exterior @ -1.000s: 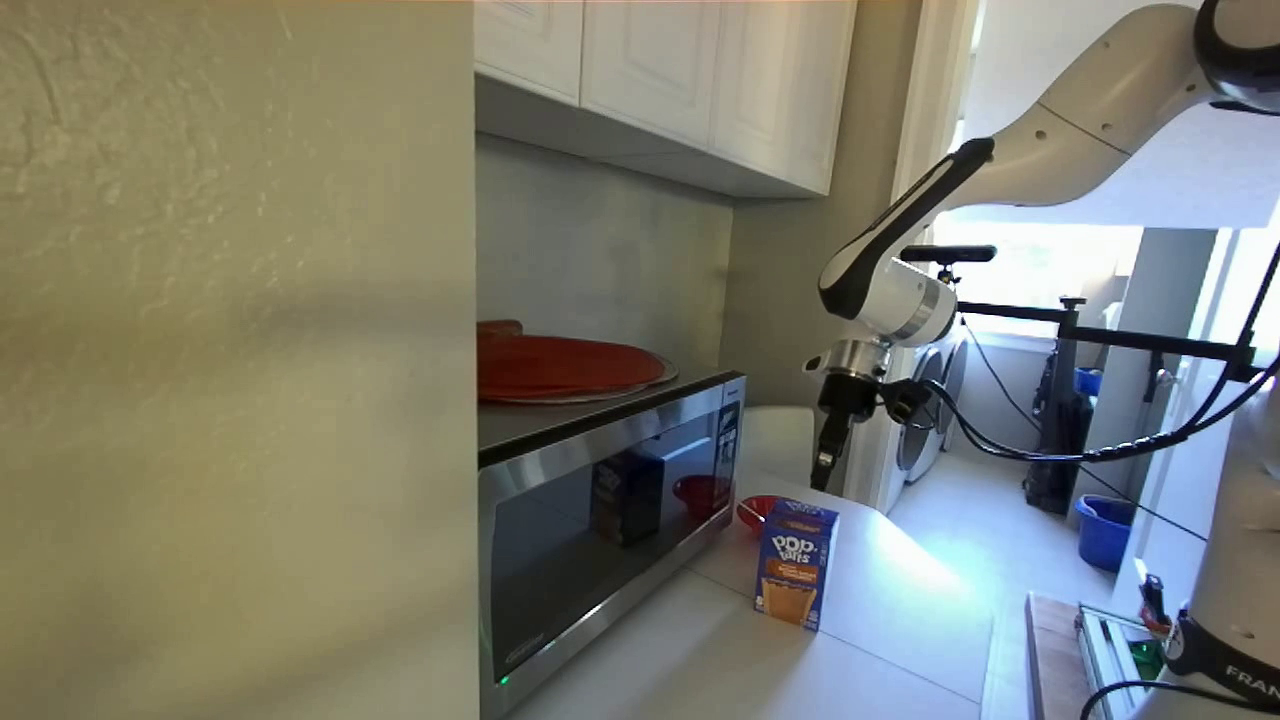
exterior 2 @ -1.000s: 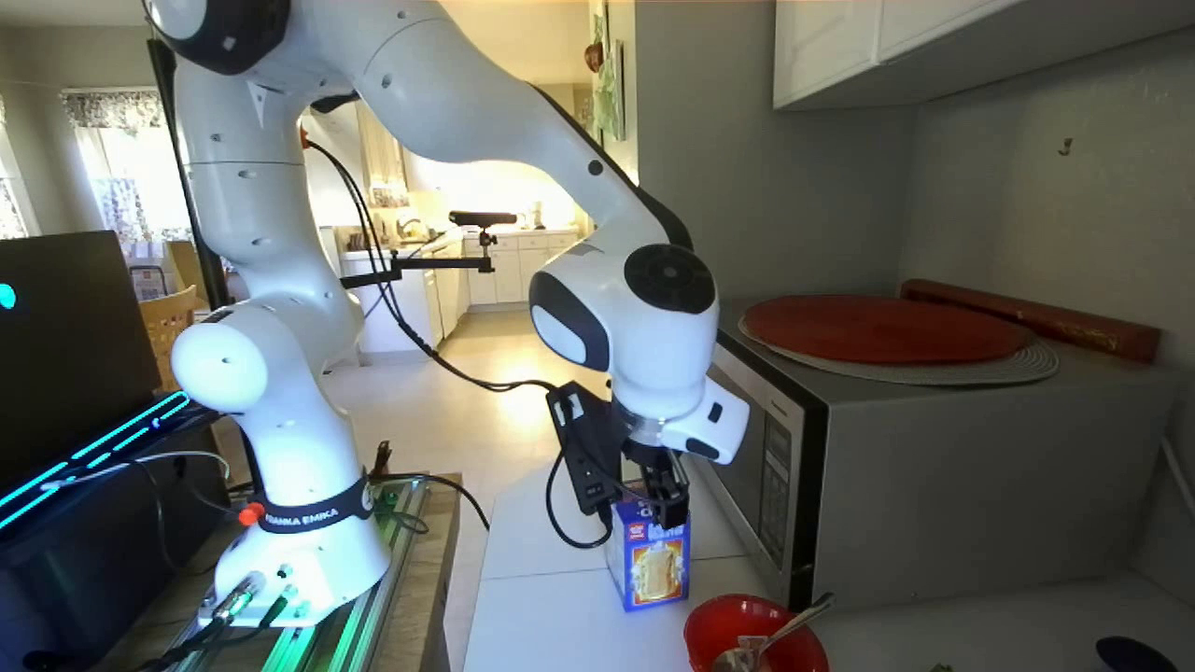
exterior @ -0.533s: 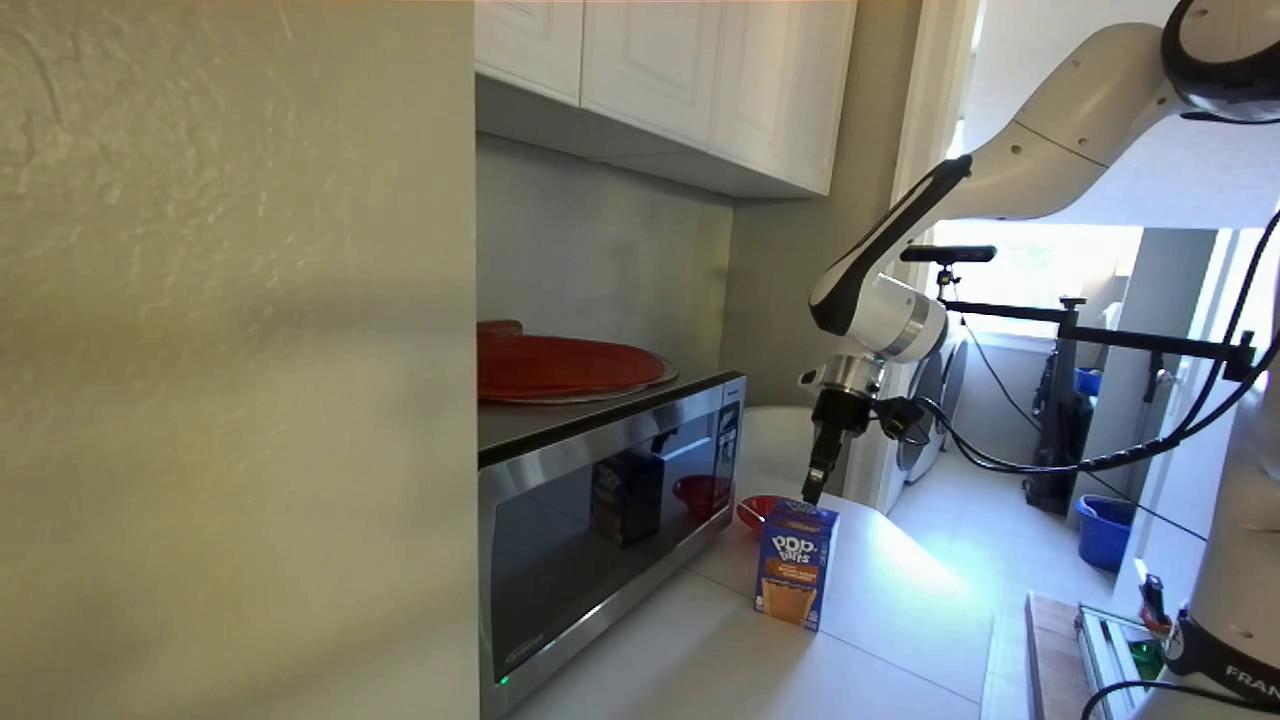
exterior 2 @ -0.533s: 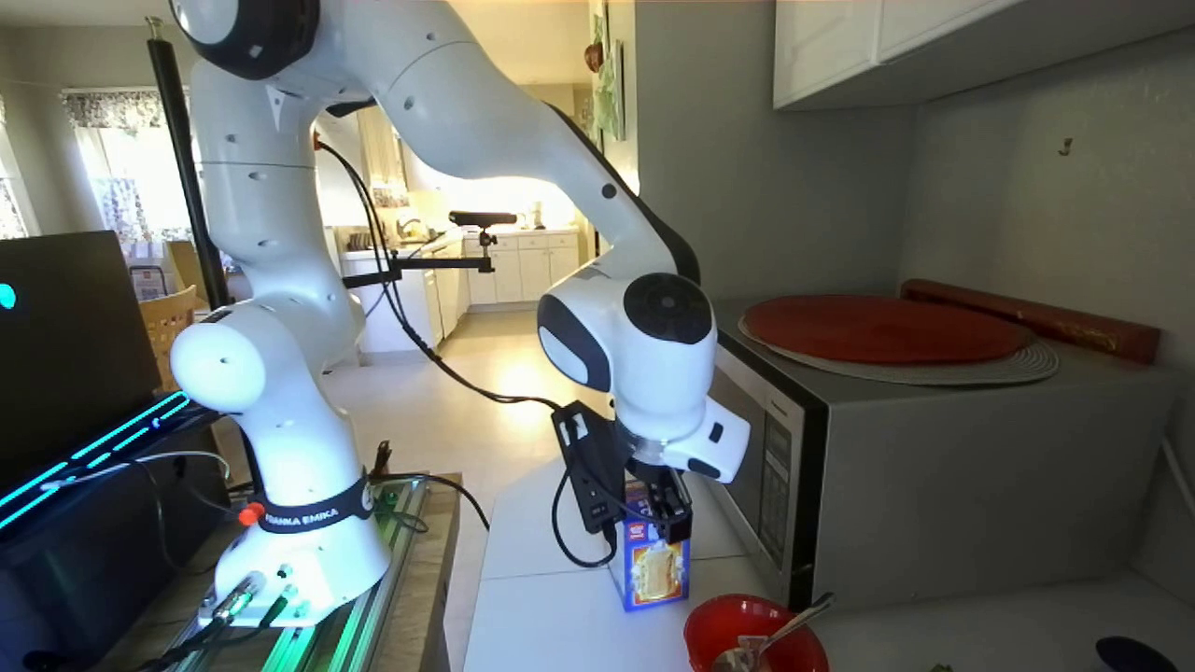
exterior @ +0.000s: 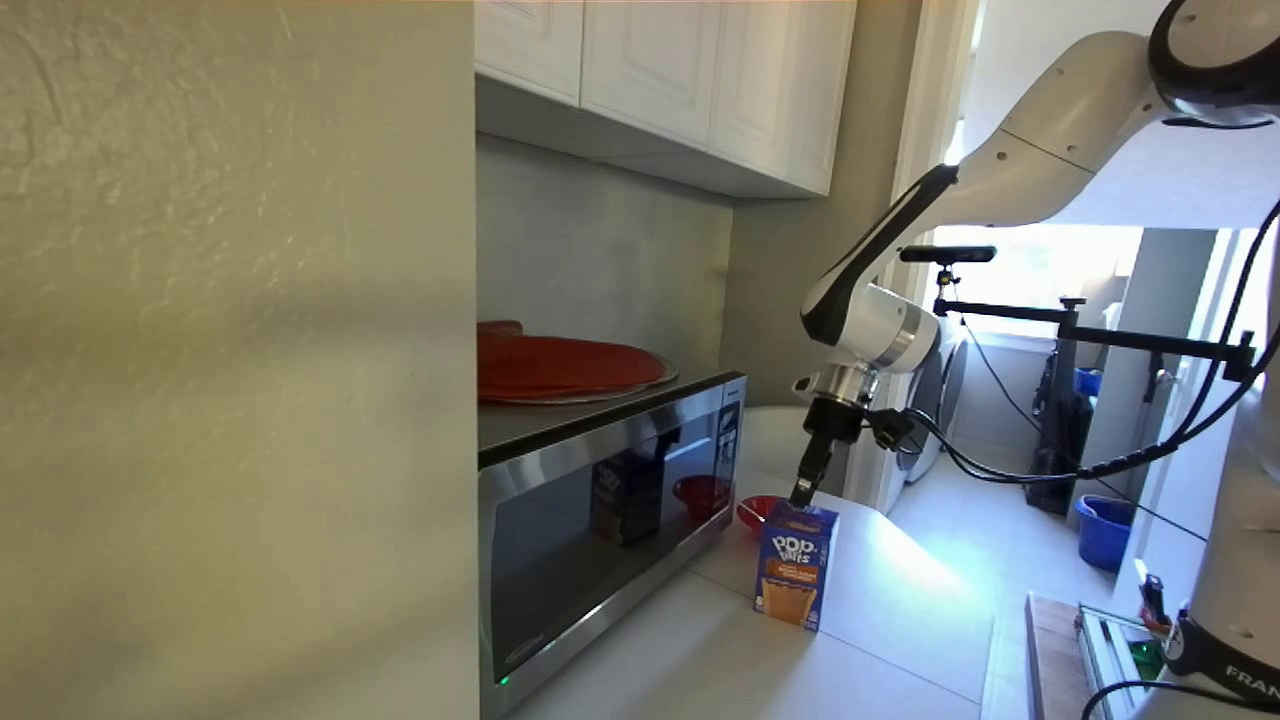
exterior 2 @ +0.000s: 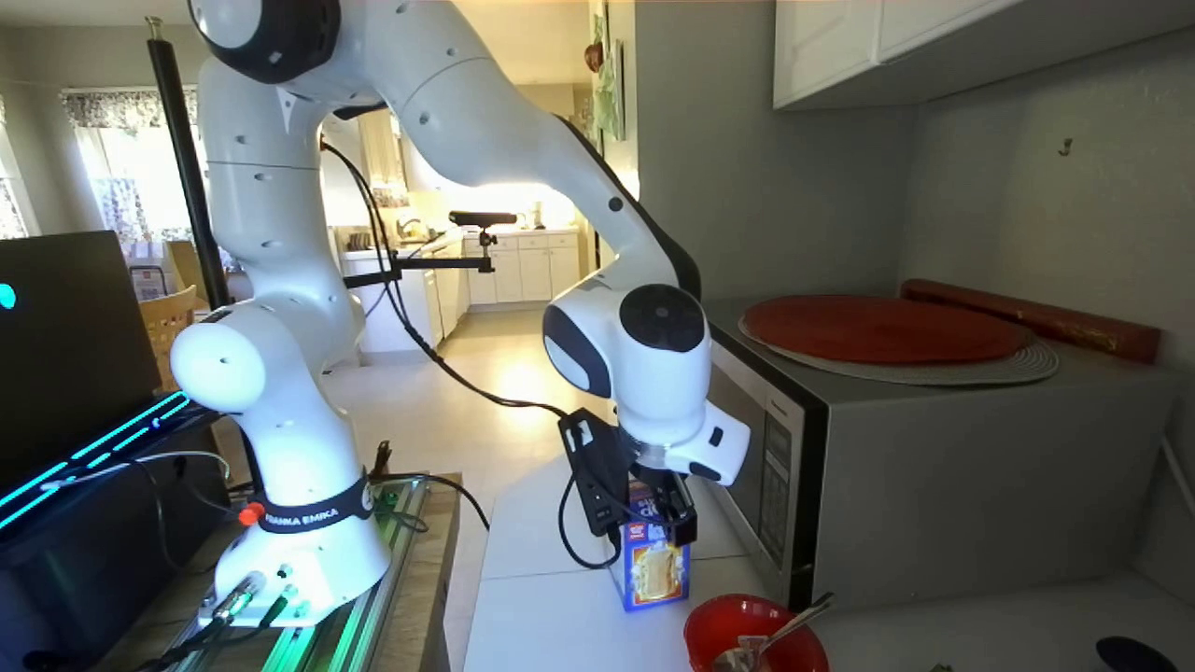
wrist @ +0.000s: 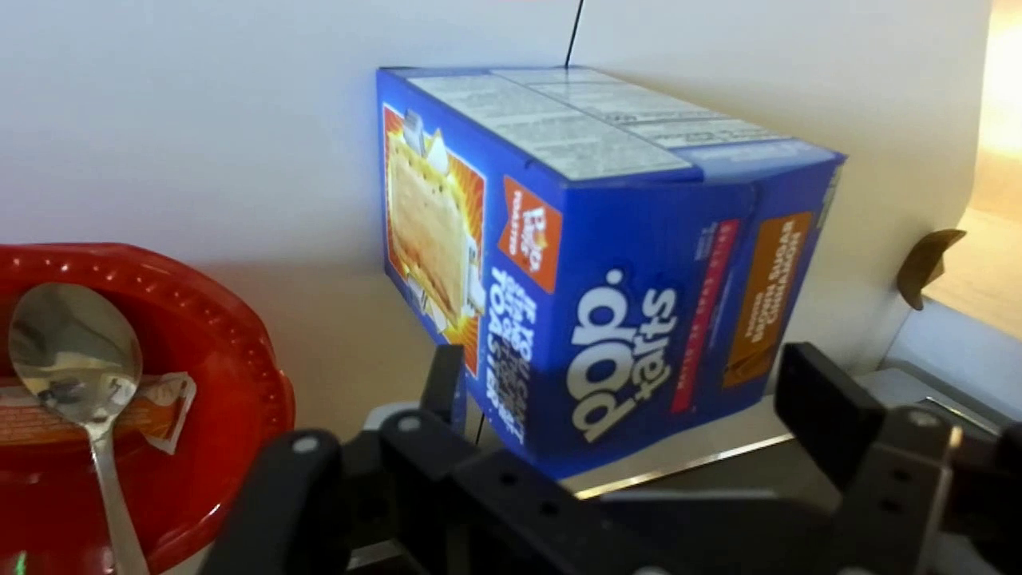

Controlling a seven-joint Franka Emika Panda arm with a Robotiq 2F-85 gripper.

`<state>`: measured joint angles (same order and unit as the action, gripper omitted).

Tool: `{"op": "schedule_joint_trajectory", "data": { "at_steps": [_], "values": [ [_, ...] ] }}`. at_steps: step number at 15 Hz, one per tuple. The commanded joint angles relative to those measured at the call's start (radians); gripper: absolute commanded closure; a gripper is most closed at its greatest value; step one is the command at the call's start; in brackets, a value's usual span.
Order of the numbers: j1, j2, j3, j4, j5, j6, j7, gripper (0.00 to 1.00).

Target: Open the blue box.

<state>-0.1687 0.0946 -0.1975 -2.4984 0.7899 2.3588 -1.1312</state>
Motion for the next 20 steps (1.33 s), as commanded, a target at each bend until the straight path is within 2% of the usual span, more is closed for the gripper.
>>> {"op": "schedule_joint_trajectory", "data": {
  "at_steps": [1,3,4,6,9,10,12,13,14,20],
  "values": [
    [-0.017,0.016,0.022,-0.012,0.048,0.048,-0.054,0.00],
    [-0.019,0.026,0.023,-0.009,0.047,0.062,-0.060,0.06],
    [-0.021,0.029,0.024,-0.009,0.046,0.067,-0.063,0.18],
    [-0.023,0.032,0.025,-0.010,0.043,0.074,-0.064,0.31],
    [-0.025,0.034,0.026,-0.010,0.038,0.074,-0.064,0.43],
    [-0.026,0.034,0.027,-0.011,0.037,0.074,-0.065,0.41],
    [-0.028,0.033,0.027,-0.011,0.035,0.073,-0.064,0.47],
    [-0.028,0.032,0.027,-0.012,0.035,0.073,-0.065,0.53],
    [-0.030,0.030,0.027,-0.013,0.034,0.072,-0.065,0.65],
    [-0.037,0.026,0.026,-0.016,0.033,0.067,-0.073,0.99]
  ]
}}
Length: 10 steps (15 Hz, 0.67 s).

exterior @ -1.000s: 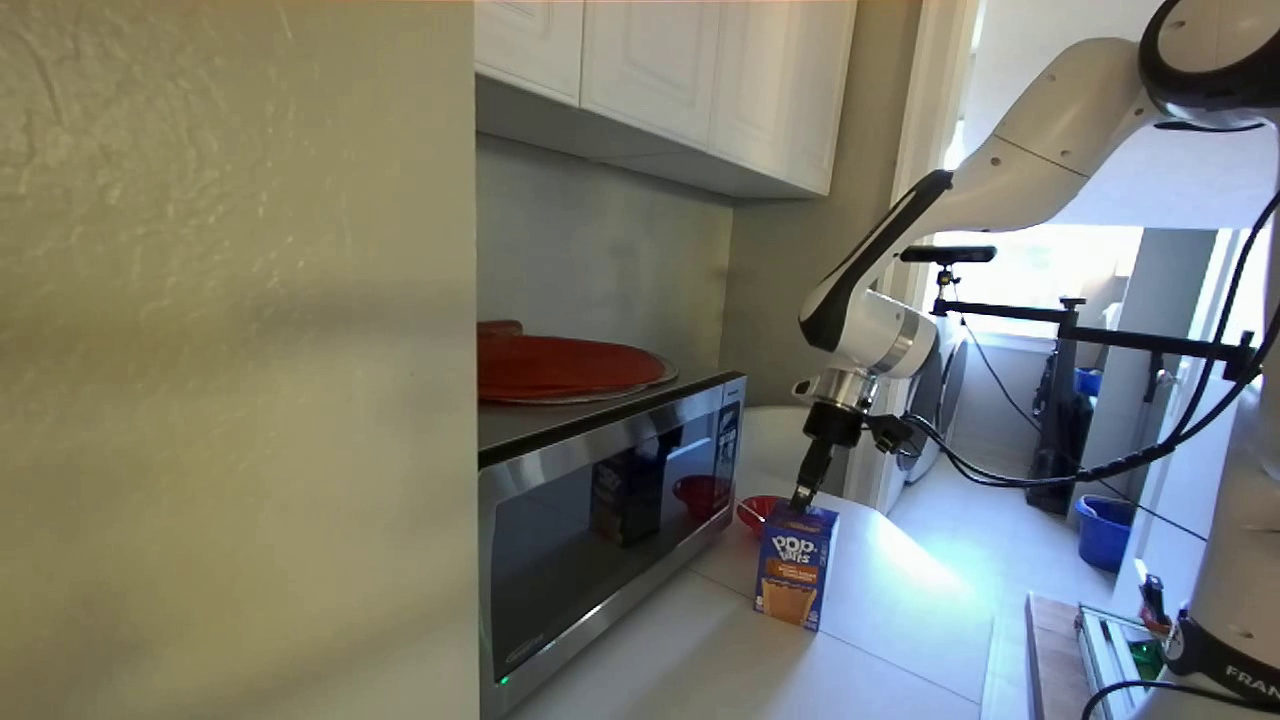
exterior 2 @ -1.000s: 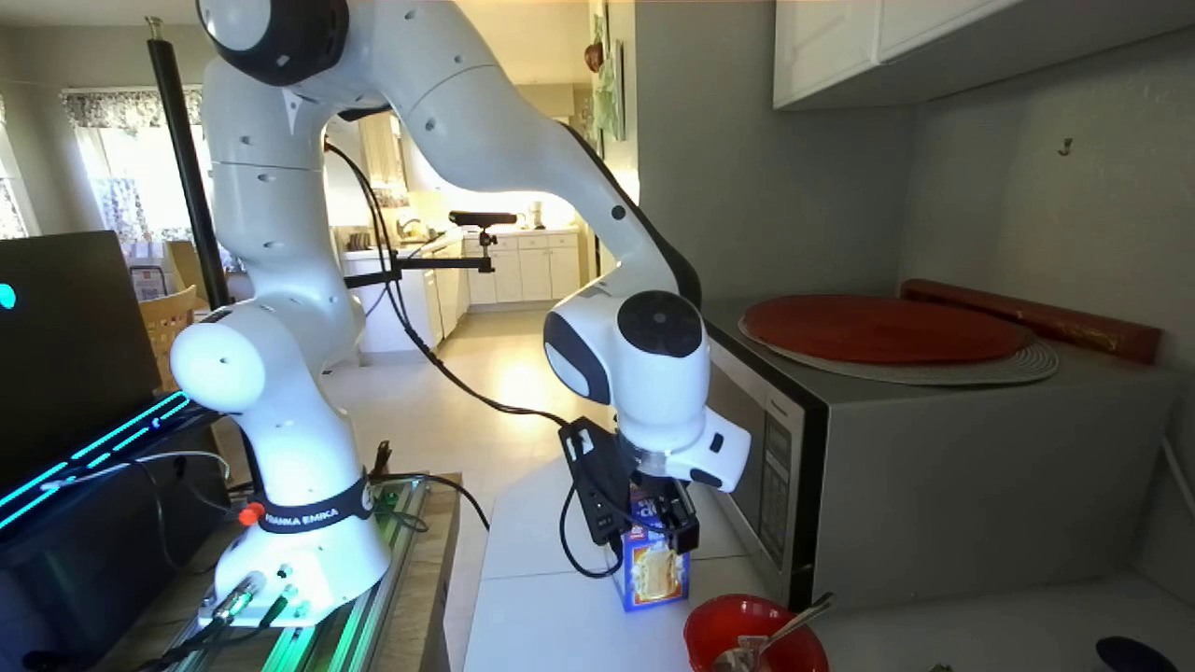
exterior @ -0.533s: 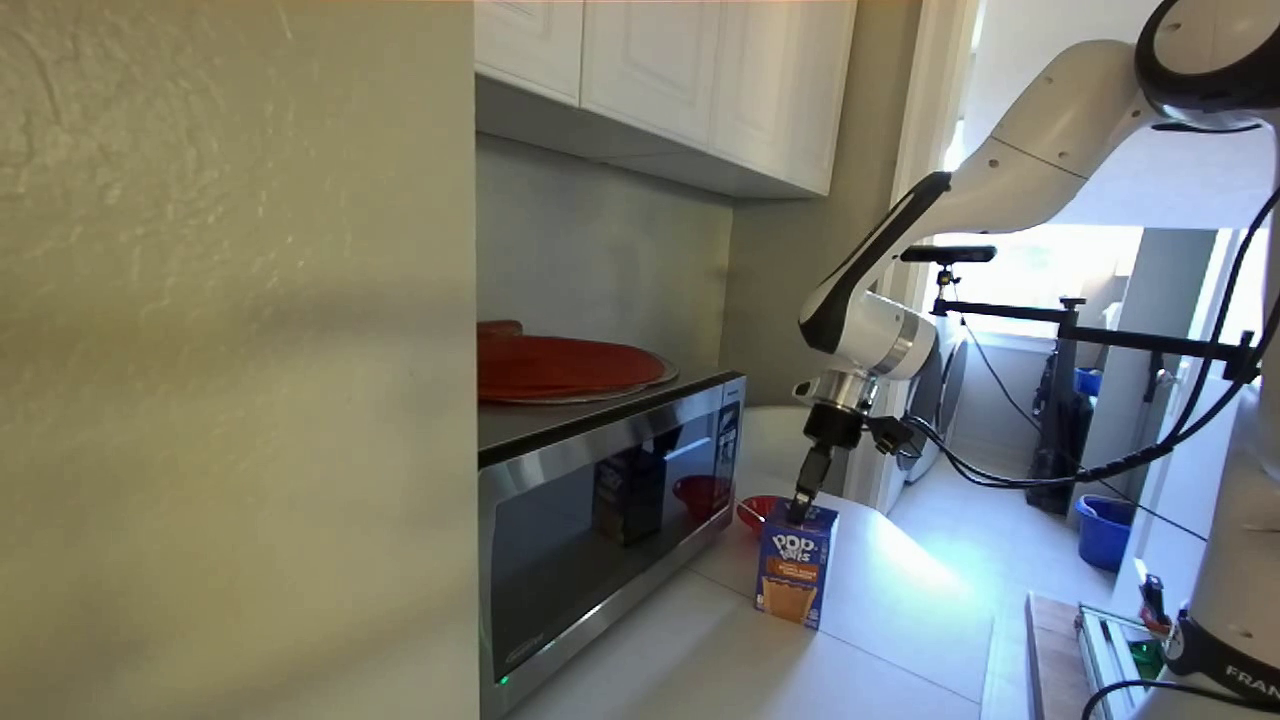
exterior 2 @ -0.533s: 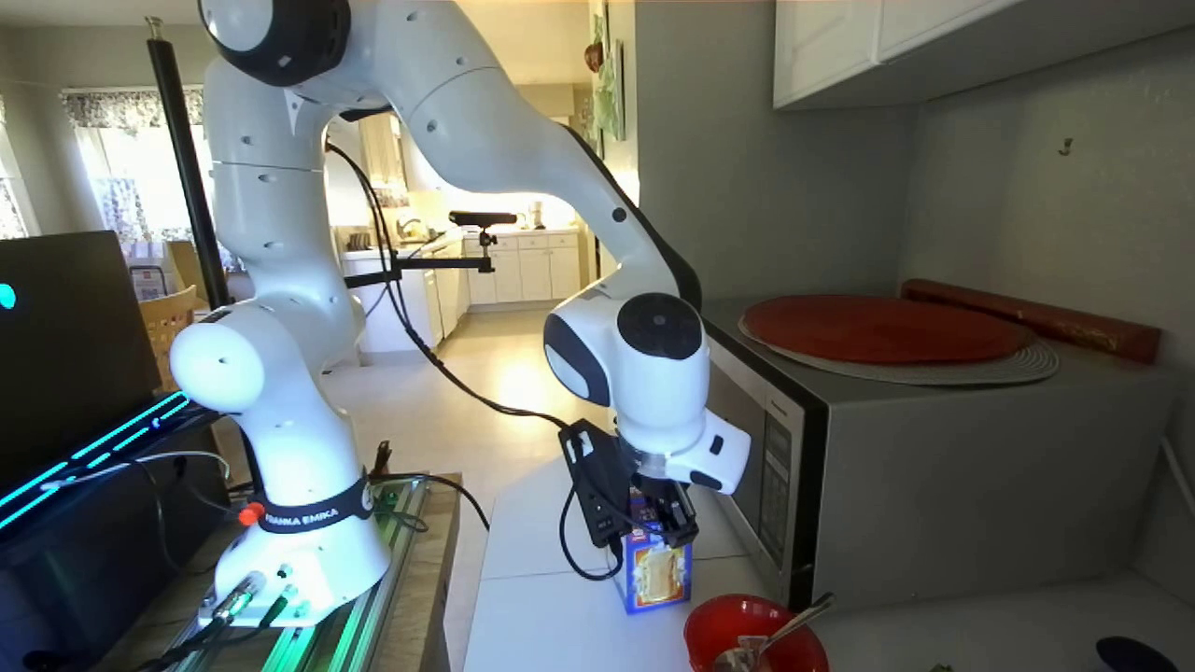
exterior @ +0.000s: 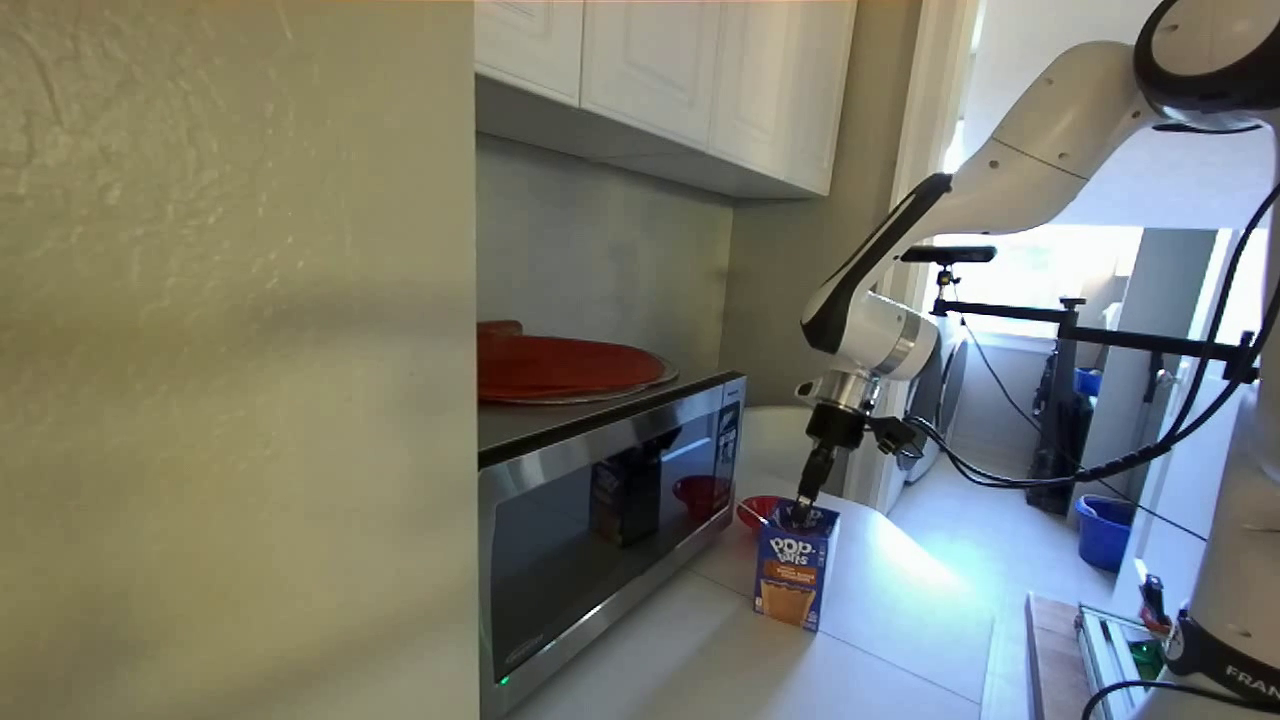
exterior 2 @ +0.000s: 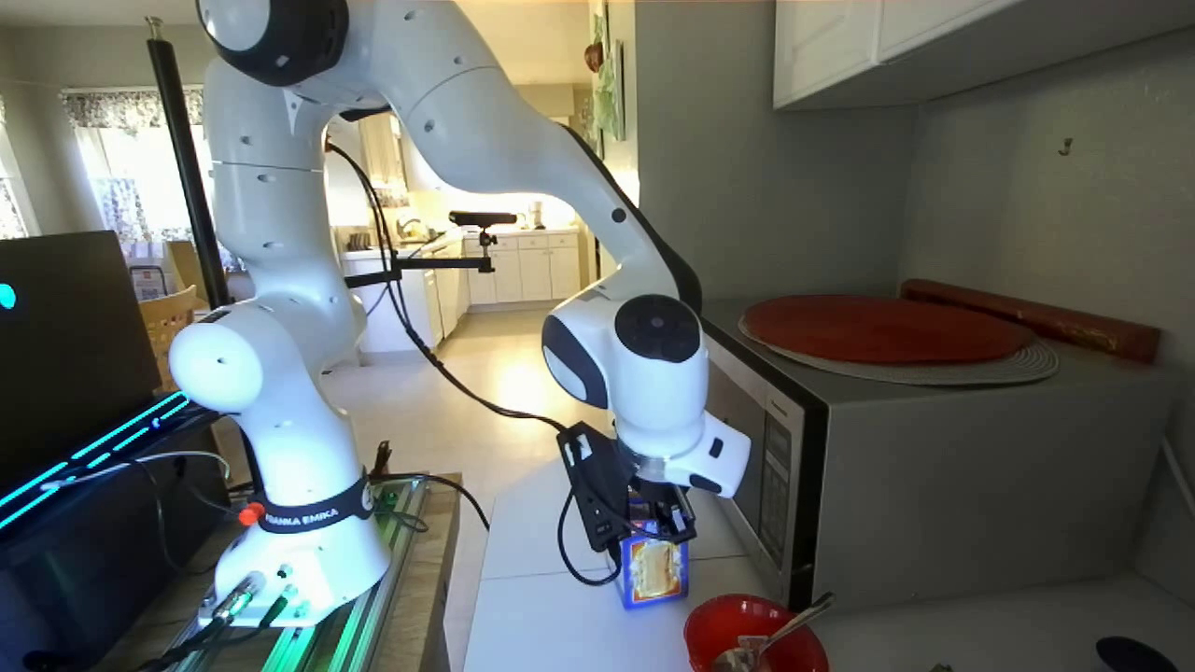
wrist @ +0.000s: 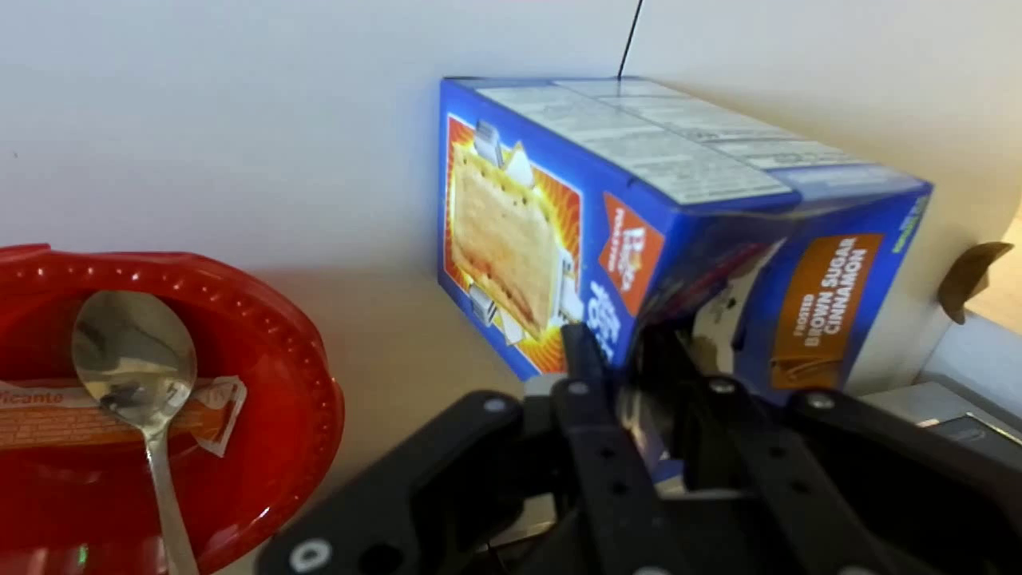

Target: Open the blue box.

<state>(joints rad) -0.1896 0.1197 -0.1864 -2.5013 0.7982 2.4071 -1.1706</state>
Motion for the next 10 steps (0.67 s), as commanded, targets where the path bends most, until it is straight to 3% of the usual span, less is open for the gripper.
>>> {"op": "schedule_joint_trajectory", "data": {
  "at_steps": [1,2,3,4,6,10],
  "values": [
    [-0.017,0.001,0.014,-0.013,0.023,0.018,-0.034,1.00],
    [-0.018,0.001,0.014,-0.014,0.022,0.017,-0.034,1.00],
    [-0.019,0.000,0.013,-0.015,0.022,0.014,-0.028,0.91],
    [-0.019,-0.001,0.012,-0.016,0.014,0.015,-0.023,0.71],
    [-0.021,-0.009,0.010,-0.019,0.011,0.008,-0.024,0.67],
    [-0.021,-0.040,0.005,-0.027,-0.021,-0.022,0.011,0.41]
  ]
}}
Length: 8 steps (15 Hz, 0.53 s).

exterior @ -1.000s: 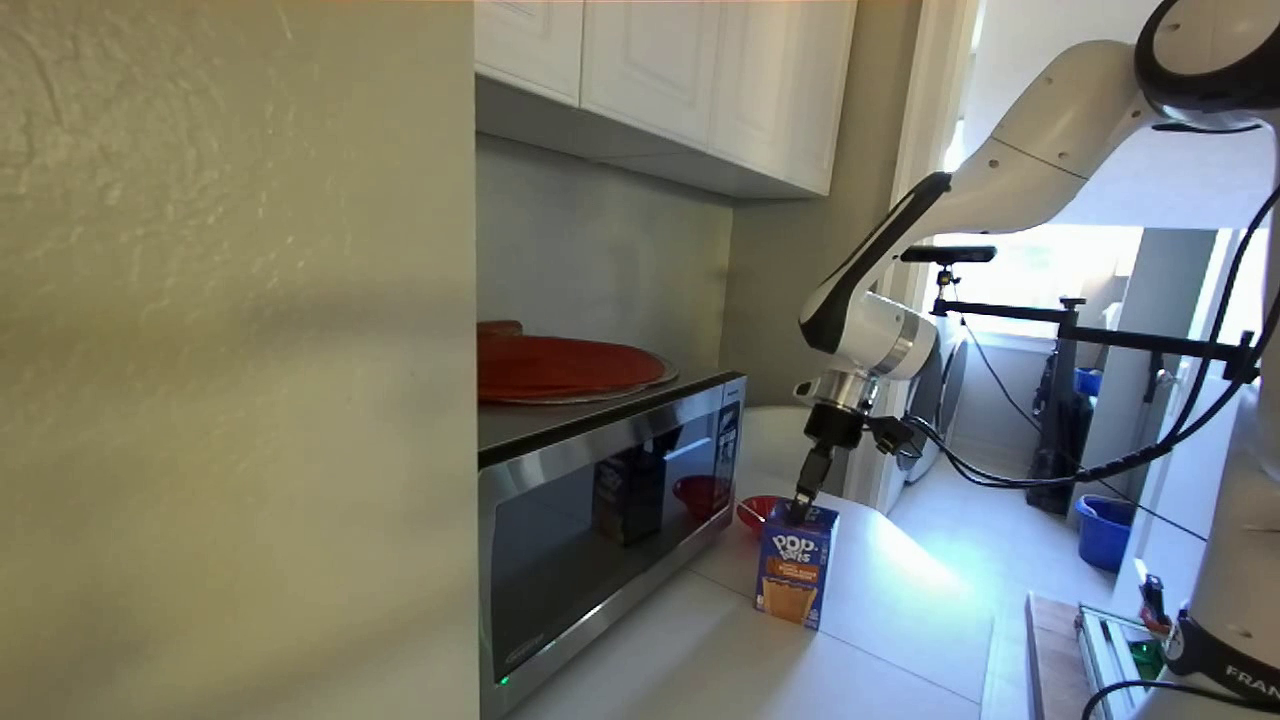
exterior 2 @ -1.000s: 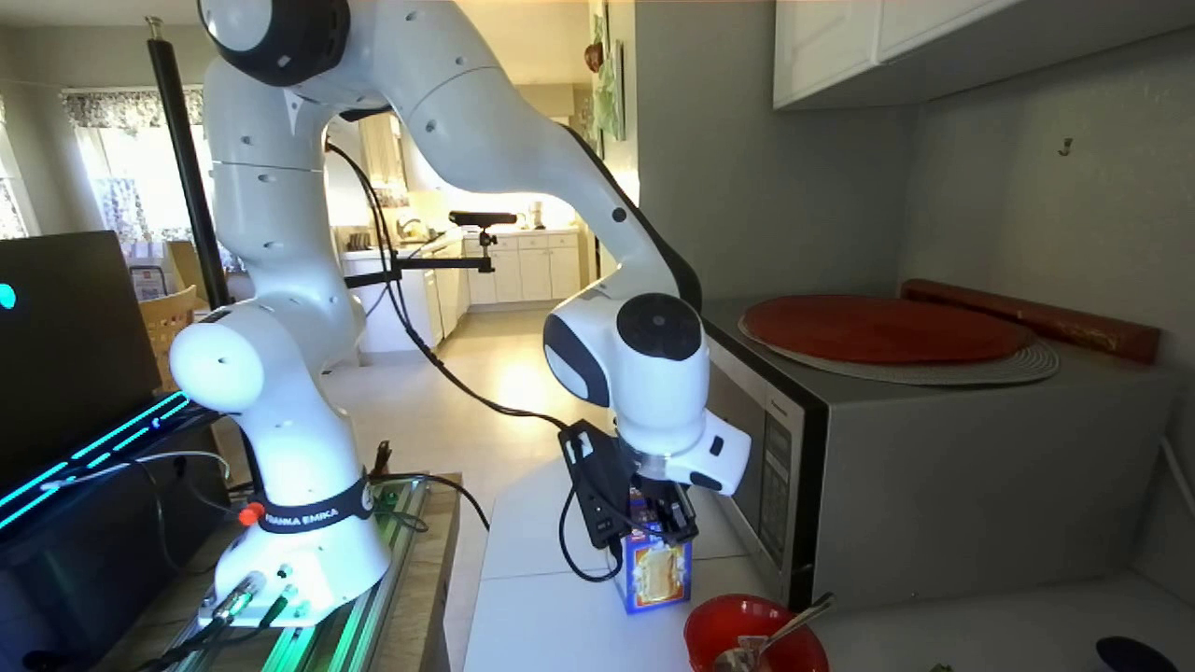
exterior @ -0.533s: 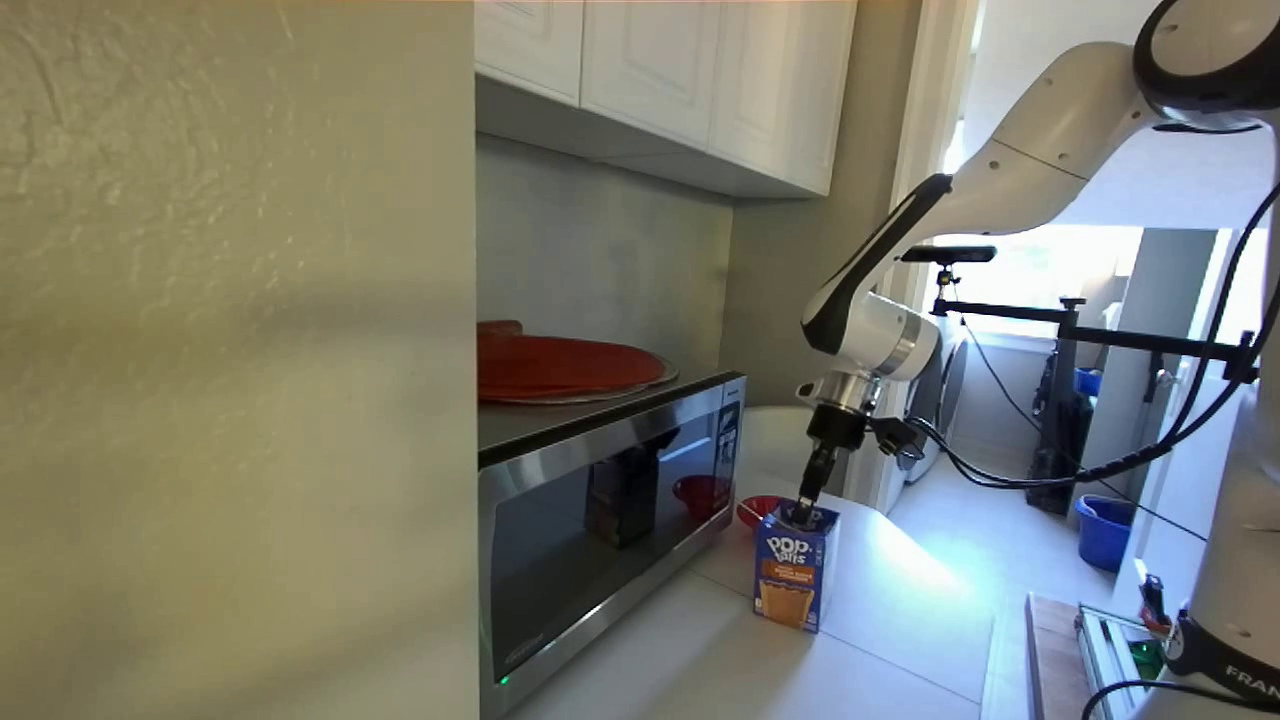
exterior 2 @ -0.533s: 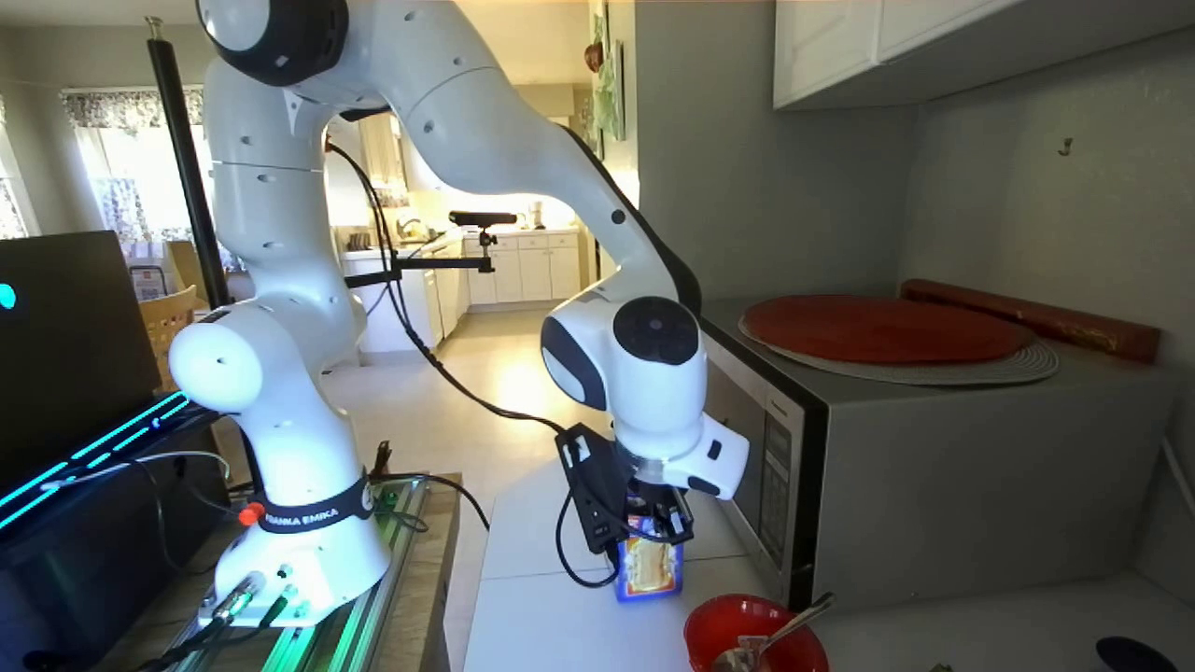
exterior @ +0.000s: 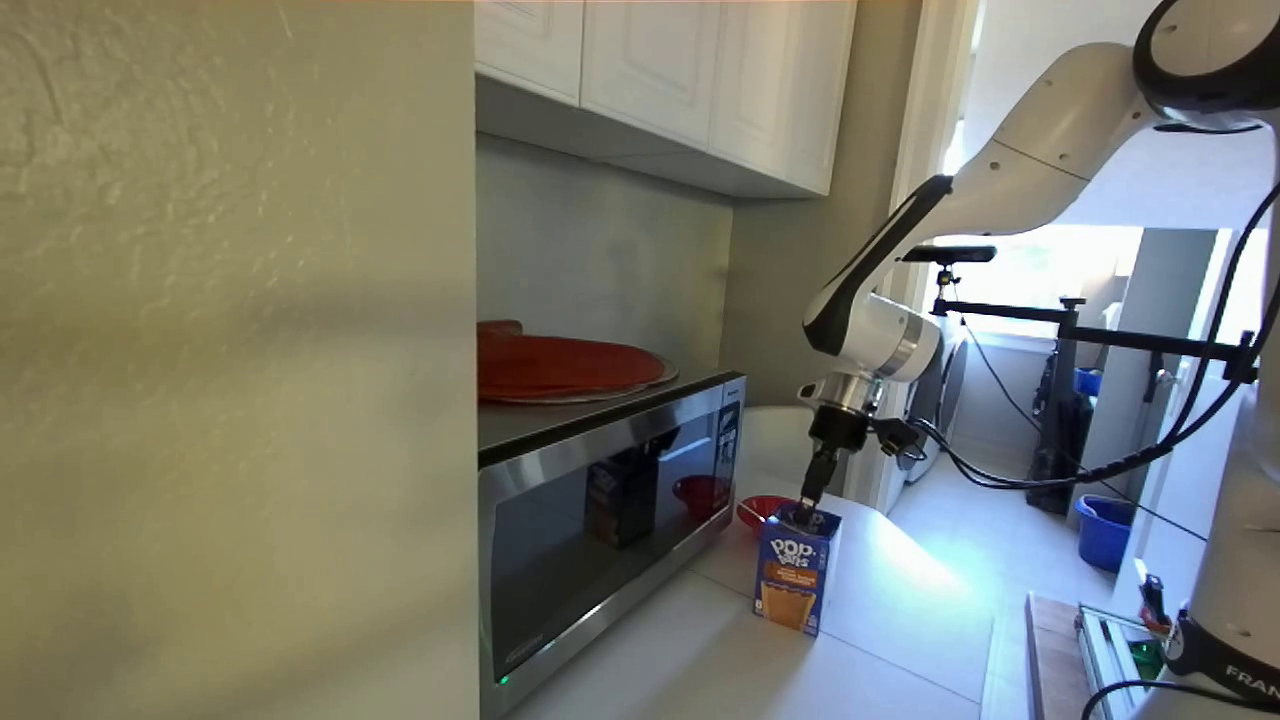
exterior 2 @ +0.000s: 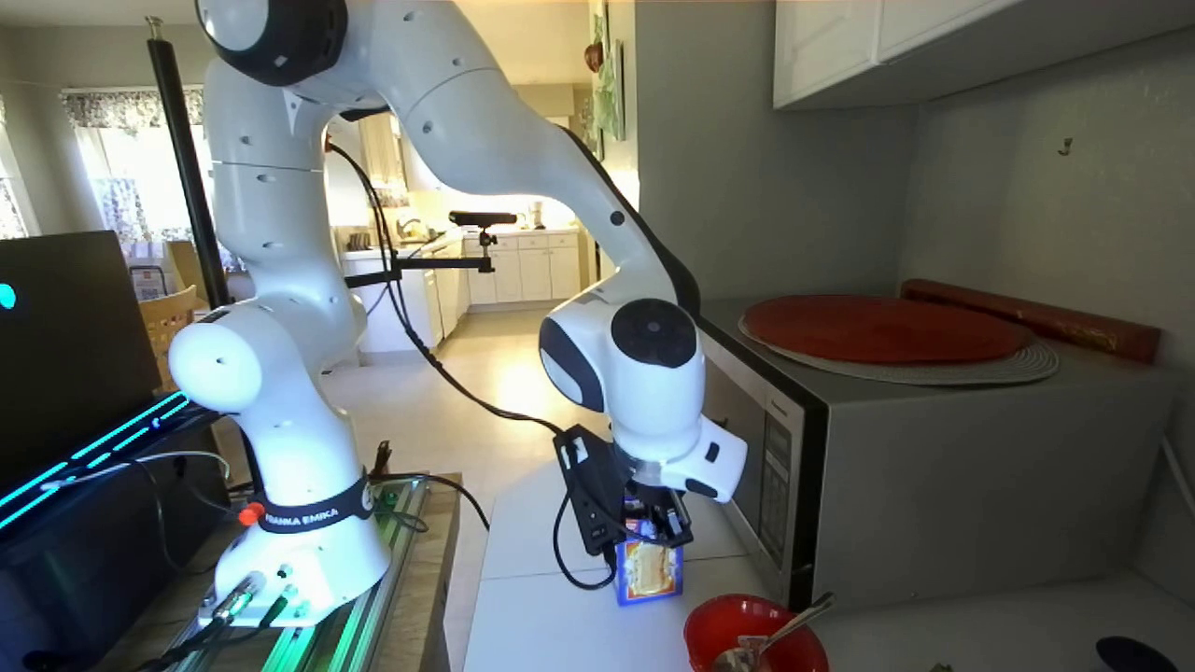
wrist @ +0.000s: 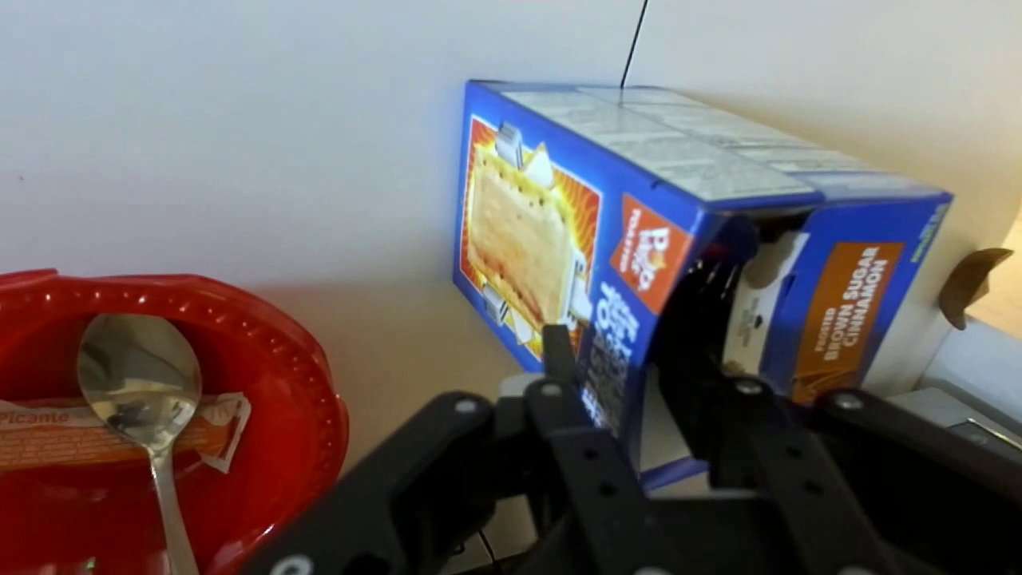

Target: Open the blue box.

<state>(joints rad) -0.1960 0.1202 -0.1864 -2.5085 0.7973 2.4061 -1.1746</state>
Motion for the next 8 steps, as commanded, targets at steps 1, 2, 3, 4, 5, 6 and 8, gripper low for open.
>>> {"op": "schedule_joint_trajectory", "data": {
  "at_steps": [1,2,3,4,5,6,8],
  "values": [
    [-0.014,-0.051,0.003,-0.022,-0.033,-0.029,0.027,0.33],
    [-0.014,-0.063,0.000,-0.024,-0.047,-0.038,0.041,0.27],
    [-0.013,-0.080,-0.005,-0.029,-0.078,-0.043,0.065,0.20],
    [-0.011,-0.103,-0.012,-0.036,-0.131,-0.039,0.110,0.12],
    [-0.013,-0.122,-0.017,-0.036,-0.170,-0.050,0.141,0.06],
    [-0.016,-0.146,-0.022,-0.037,-0.210,-0.065,0.171,0.00],
    [-0.023,-0.205,-0.031,-0.044,-0.289,-0.110,0.225,0.00]
  ]
}}
